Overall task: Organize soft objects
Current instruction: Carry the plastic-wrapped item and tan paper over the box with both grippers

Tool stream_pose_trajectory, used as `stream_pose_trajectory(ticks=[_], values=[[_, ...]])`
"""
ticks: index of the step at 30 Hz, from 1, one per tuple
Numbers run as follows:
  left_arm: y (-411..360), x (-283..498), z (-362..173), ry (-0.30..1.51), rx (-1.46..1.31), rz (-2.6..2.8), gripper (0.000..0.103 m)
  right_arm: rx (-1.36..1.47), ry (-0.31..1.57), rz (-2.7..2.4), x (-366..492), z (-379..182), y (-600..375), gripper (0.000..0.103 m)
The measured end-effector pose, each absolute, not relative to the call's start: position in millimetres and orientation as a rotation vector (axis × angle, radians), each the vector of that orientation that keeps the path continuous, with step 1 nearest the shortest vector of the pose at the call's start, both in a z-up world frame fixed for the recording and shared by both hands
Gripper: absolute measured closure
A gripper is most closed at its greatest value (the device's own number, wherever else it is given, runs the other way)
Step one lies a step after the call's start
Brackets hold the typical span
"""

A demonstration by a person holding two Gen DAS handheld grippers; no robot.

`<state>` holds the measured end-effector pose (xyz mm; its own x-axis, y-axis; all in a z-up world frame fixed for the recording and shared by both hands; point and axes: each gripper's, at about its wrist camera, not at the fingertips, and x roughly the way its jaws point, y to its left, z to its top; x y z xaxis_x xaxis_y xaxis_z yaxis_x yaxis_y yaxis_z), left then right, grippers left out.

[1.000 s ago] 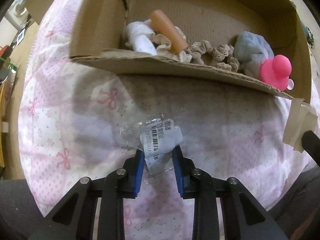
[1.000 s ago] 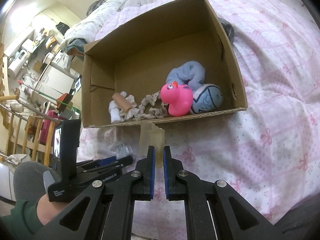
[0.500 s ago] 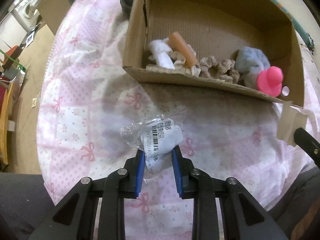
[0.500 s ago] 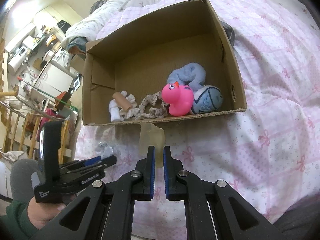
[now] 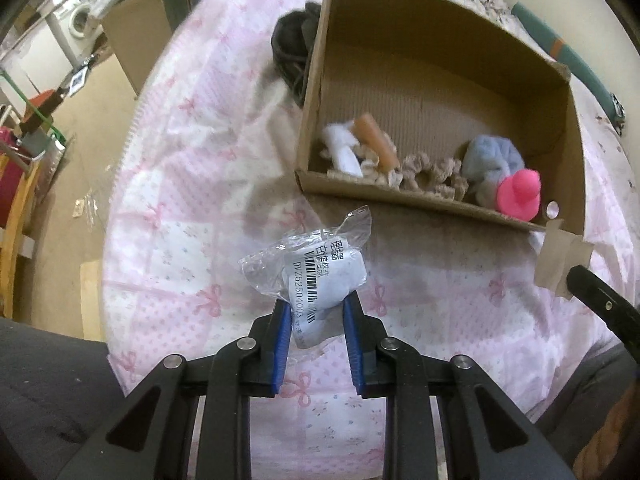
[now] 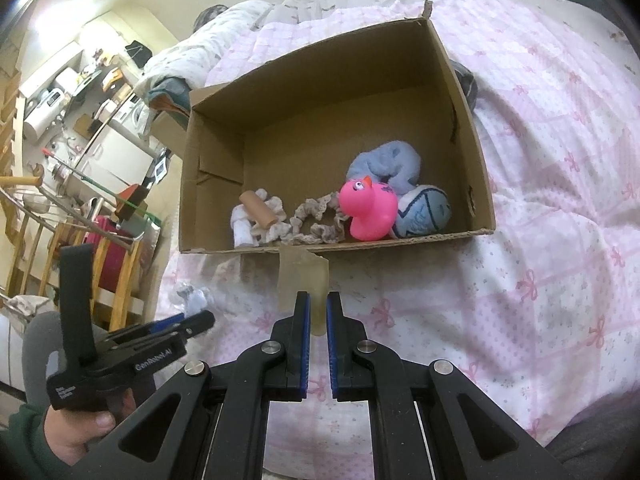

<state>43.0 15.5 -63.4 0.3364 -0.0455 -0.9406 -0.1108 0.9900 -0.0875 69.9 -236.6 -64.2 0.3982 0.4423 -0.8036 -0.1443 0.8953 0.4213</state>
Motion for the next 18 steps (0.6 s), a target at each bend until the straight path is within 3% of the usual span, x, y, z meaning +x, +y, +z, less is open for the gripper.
stream_pose_trajectory(ticks=[10,18], values=[[14.1,56.1,-27.0,1.141,-0.220,0.045,0.081,0.363,1.035,0.409,65.9,-47.9,-242.4,0.094],[7.2,94.6,26.0,0.987,-0.140,0.010,0.081,0.436,0.890,0.442,71.9,-1.6,-256.9,0.094]])
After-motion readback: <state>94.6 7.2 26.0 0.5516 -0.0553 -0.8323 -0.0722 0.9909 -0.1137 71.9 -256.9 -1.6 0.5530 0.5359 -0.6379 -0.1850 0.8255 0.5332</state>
